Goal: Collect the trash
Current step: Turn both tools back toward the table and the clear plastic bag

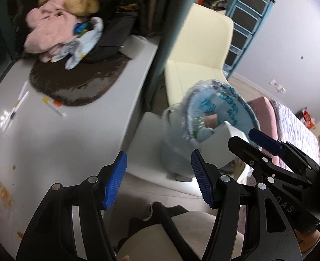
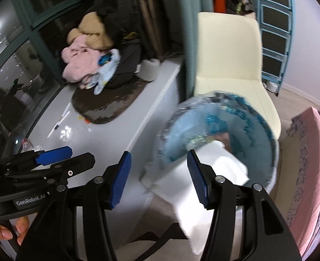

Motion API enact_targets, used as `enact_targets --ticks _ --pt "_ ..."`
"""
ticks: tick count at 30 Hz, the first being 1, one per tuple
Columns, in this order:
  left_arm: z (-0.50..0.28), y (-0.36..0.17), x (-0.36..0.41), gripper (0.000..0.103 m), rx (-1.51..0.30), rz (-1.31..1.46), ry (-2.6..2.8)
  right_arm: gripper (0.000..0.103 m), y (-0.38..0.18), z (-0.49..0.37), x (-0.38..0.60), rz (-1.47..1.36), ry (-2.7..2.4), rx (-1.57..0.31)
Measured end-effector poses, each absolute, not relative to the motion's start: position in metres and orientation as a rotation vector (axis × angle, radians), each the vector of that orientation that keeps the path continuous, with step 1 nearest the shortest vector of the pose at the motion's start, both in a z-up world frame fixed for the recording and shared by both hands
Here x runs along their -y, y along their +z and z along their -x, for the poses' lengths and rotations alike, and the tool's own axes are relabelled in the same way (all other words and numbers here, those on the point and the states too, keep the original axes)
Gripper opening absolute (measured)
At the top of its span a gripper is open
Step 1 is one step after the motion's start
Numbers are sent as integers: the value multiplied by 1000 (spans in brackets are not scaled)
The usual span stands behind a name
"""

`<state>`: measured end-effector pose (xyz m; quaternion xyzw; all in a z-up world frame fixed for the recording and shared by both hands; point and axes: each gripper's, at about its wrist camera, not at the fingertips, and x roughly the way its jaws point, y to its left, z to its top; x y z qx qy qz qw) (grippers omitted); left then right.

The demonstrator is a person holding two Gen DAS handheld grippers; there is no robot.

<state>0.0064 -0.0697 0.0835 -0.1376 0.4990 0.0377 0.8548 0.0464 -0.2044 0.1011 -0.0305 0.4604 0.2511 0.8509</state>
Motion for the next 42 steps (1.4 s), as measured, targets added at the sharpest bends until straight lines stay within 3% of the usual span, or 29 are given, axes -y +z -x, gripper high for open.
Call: enact_targets --ticks 4,42 --pt "21 87 48 64 -1028 305 128 52 103 -31 181 95 569 -966" --pt "293 60 -143 72 -1024 628 534 52 69 167 -49 382 937 -1051"
